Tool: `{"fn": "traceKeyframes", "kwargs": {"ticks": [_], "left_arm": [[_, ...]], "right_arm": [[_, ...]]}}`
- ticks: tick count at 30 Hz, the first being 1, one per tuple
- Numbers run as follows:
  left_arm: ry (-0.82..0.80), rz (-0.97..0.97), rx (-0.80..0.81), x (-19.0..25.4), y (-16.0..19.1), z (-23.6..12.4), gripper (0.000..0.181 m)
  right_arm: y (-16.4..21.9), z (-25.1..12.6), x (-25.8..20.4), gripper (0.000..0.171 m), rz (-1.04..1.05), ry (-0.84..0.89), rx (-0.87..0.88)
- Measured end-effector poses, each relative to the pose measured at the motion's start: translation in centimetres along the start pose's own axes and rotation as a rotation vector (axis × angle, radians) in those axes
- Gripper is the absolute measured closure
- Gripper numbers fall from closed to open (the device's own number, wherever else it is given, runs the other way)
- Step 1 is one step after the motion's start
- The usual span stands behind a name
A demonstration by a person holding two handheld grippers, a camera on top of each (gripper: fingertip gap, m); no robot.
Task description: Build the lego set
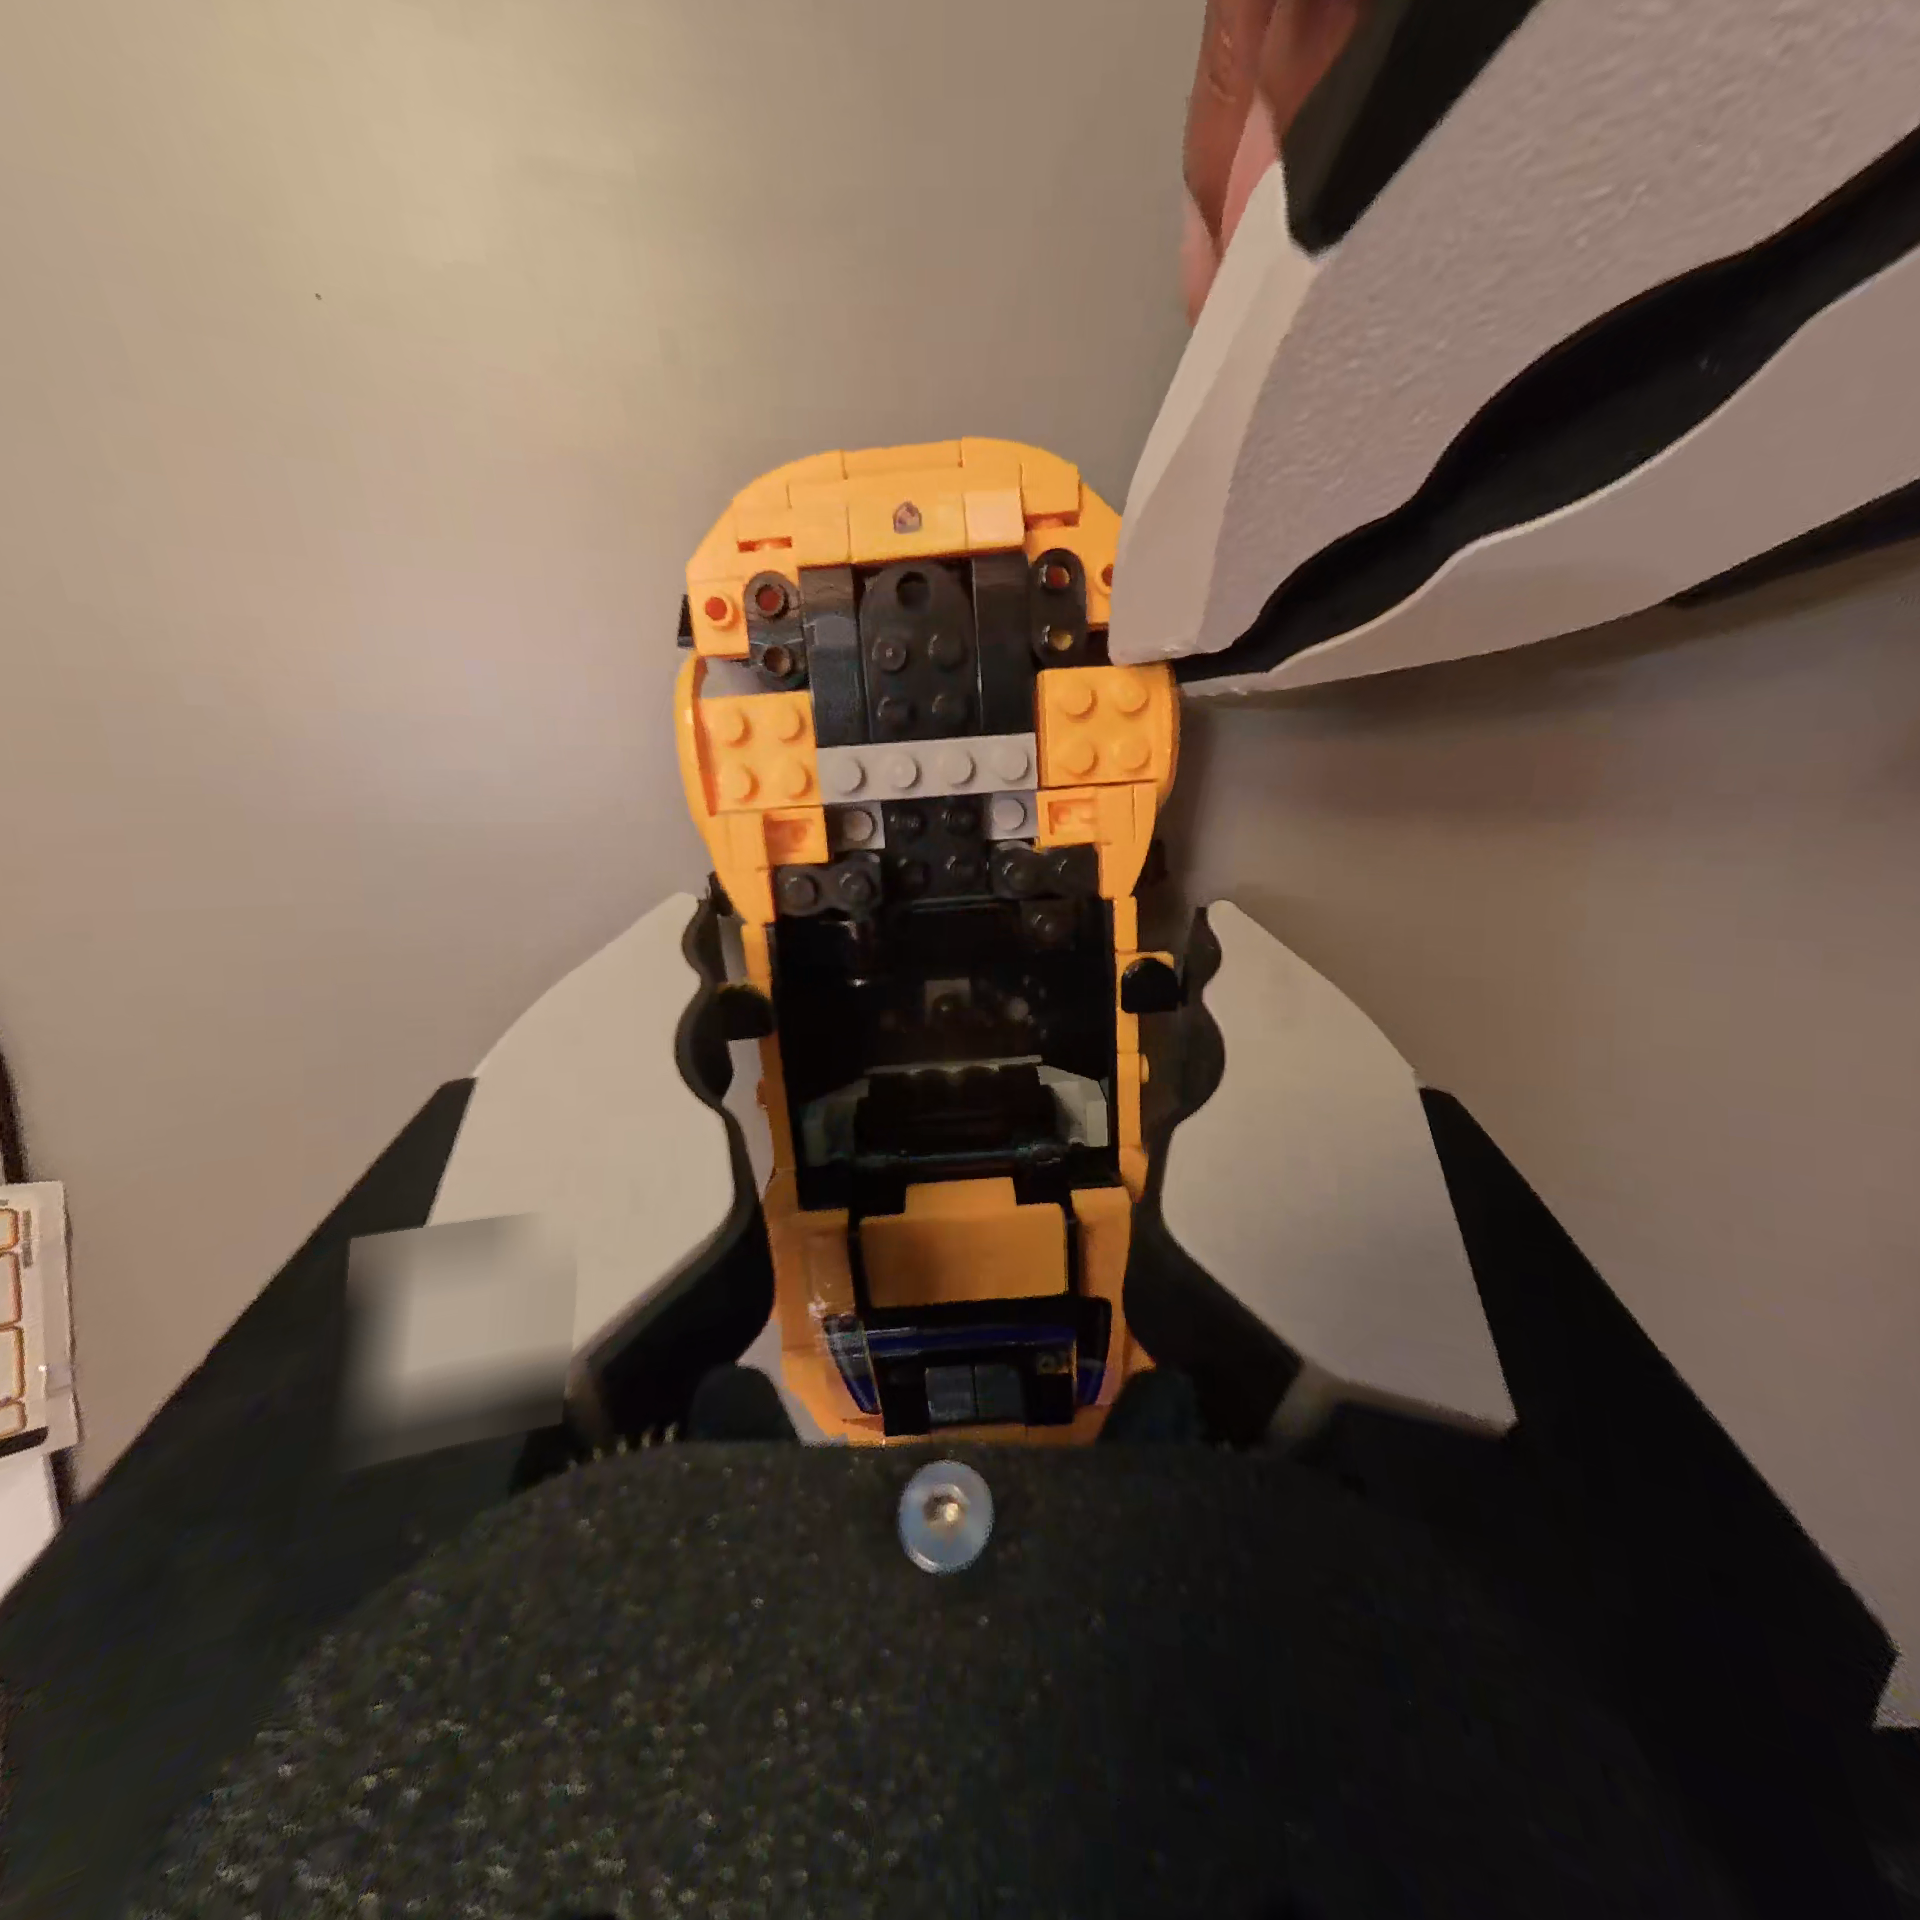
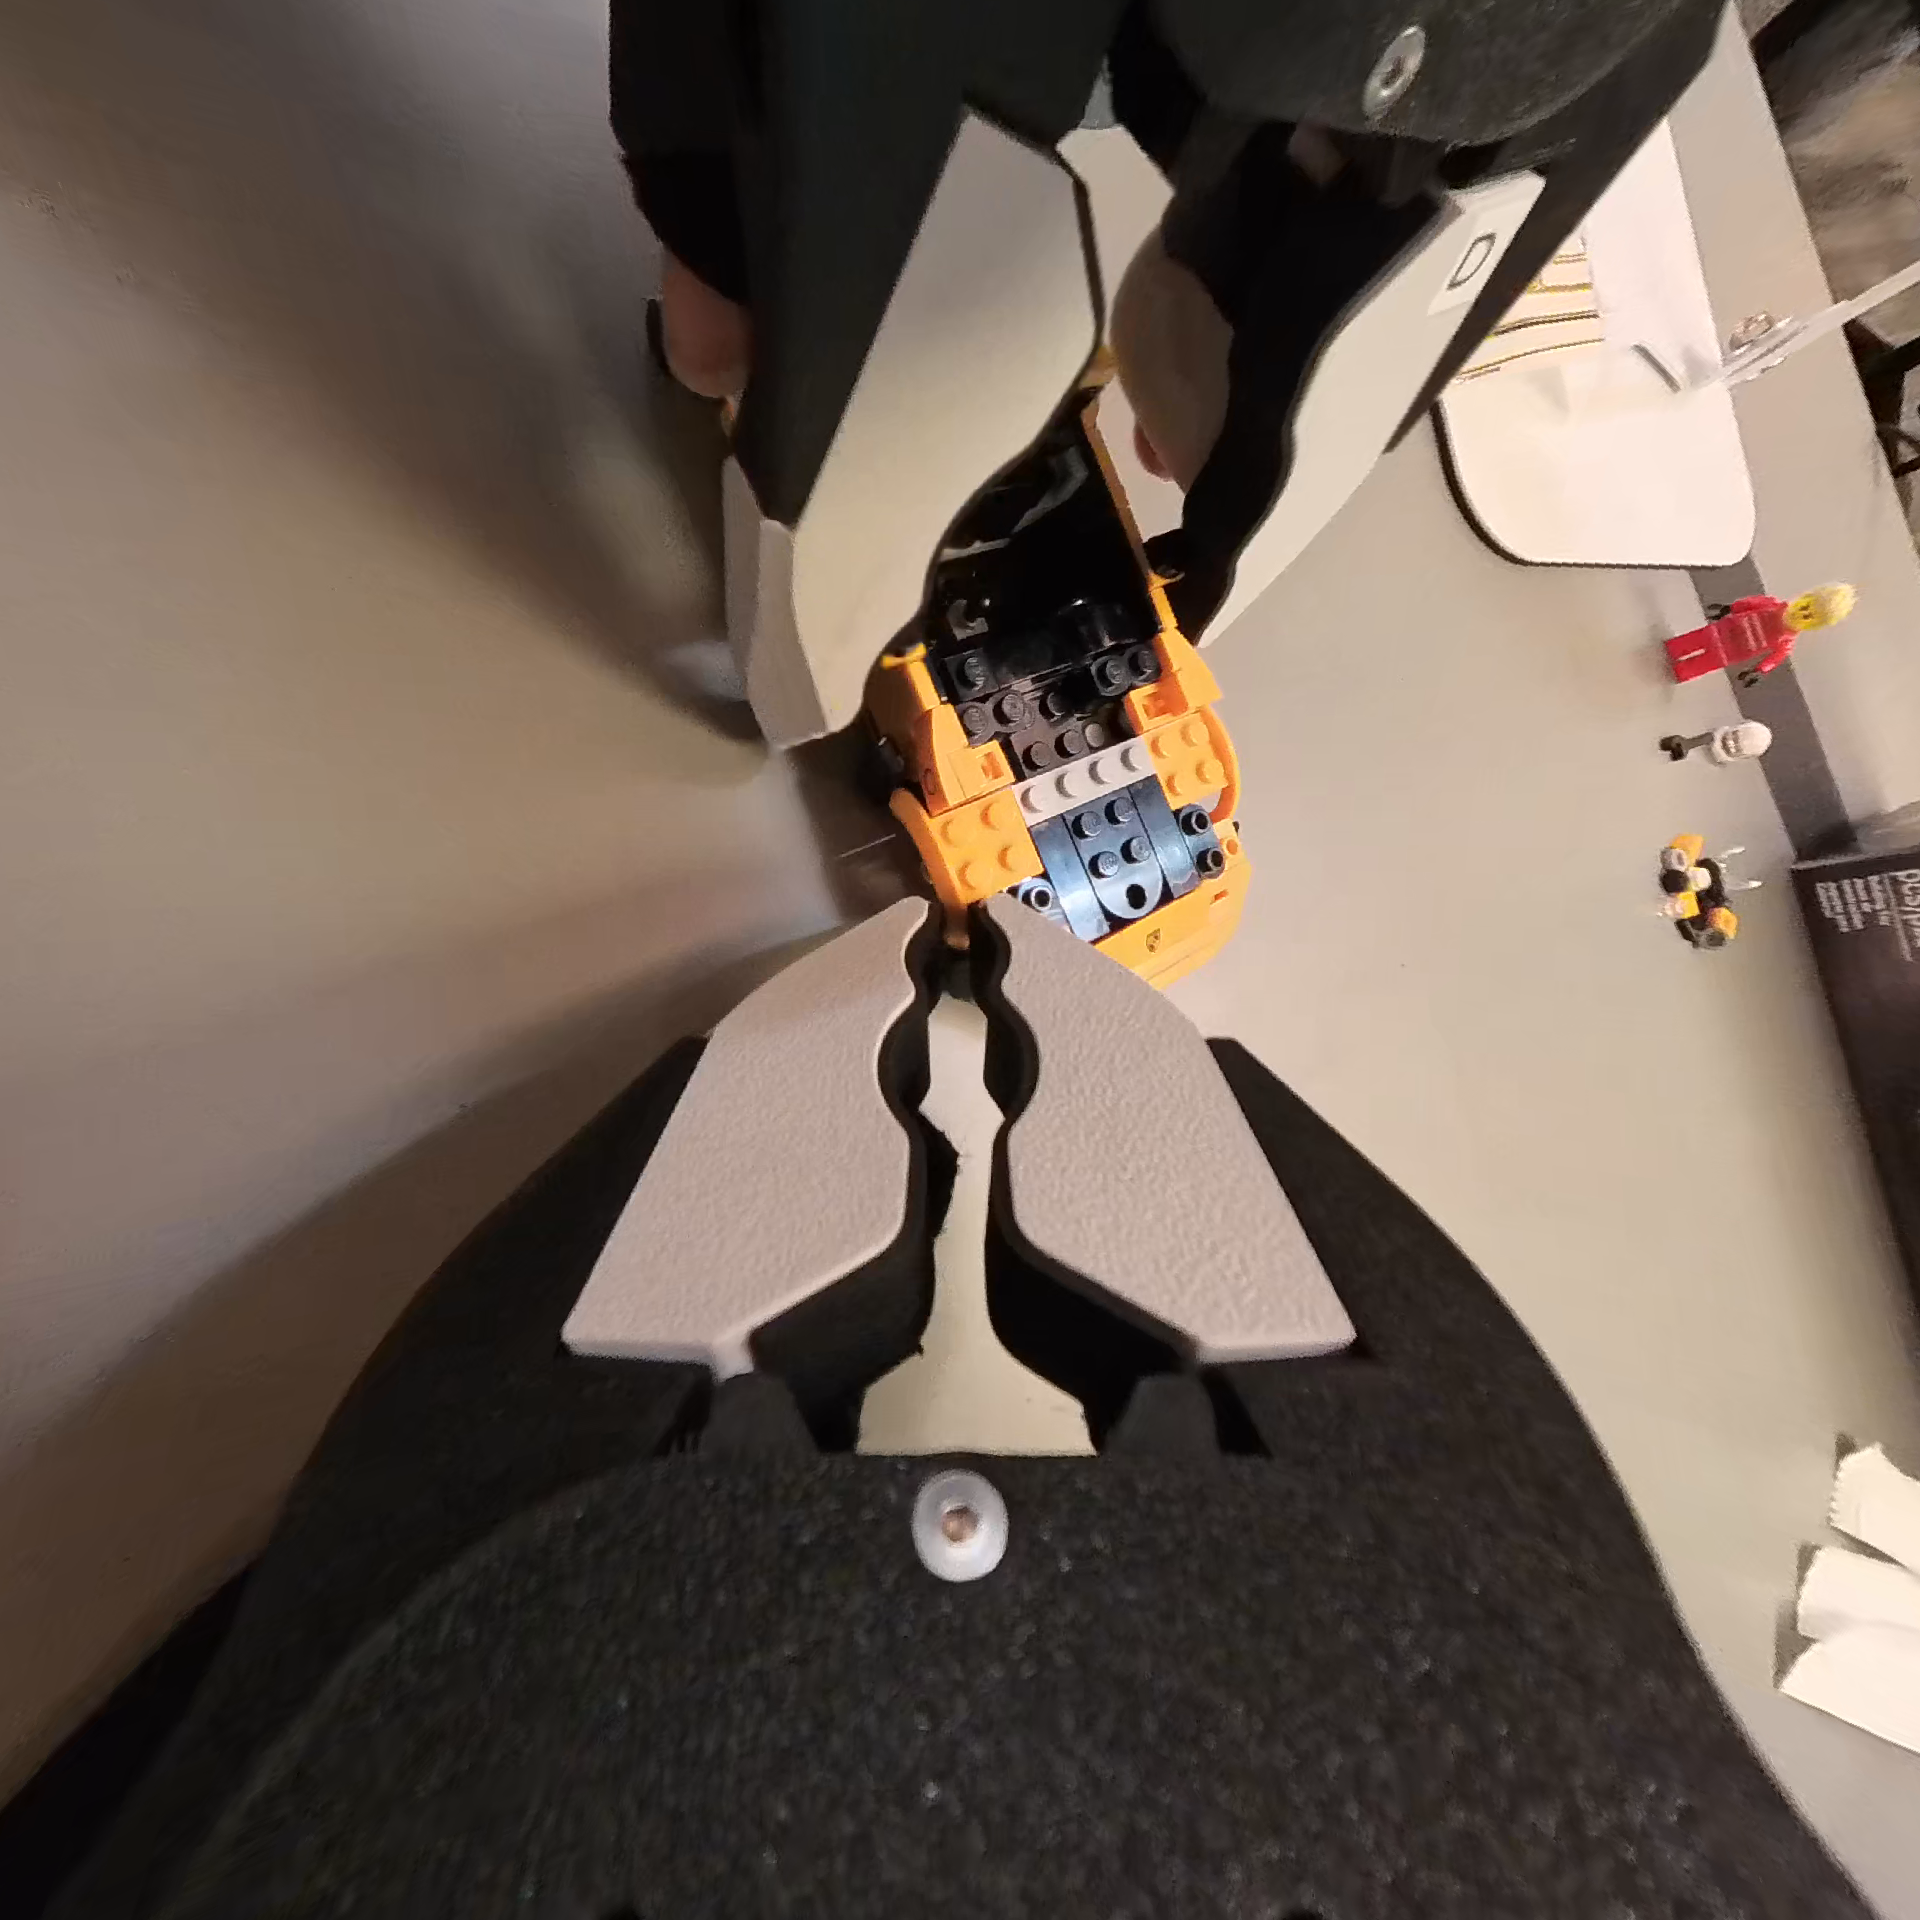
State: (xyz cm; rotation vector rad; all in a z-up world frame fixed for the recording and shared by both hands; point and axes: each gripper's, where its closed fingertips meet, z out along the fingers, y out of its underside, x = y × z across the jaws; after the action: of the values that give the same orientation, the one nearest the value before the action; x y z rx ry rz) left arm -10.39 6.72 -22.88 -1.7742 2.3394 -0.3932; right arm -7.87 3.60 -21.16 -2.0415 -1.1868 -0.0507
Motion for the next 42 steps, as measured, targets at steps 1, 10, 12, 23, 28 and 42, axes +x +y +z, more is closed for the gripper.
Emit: {"fn": "traceKeyframes", "kwargs": {"ticks": [1,10,12,23,28,42], "left_arm": [[0.002,-0.001,0.016,0.1,-0.3,0.0,0.096],[-0.061,0.021,0.102,-0.6,-2.4,0.2,0.103],[-0.068,0.023,0.105,-0.6,-2.5,0.3,0.103],[-0.047,0.011,0.134,-0.6,-2.5,0.2,0.104],[-0.045,0.013,0.139,-0.6,-2.5,0.2,0.104],[-0.033,0.068,0.177,-0.6,-2.5,0.3,0.103]], "right_arm": [[0.0,0.0,0.0,0.167,0.001,0.002,-0.001],[0.0,-0.1,0.1,0.167,0.034,-0.008,0.003],[0.0,-0.1,0.2,0.167,0.042,-0.012,0.004],[-1.2,-1.8,0.7,0.16,0.013,-0.047,0.134],[-2.0,-1.0,-0.1,0.16,-0.056,-0.211,0.135],[-1.4,0.2,0.0,0.158,-0.145,-0.397,0.014]]}}
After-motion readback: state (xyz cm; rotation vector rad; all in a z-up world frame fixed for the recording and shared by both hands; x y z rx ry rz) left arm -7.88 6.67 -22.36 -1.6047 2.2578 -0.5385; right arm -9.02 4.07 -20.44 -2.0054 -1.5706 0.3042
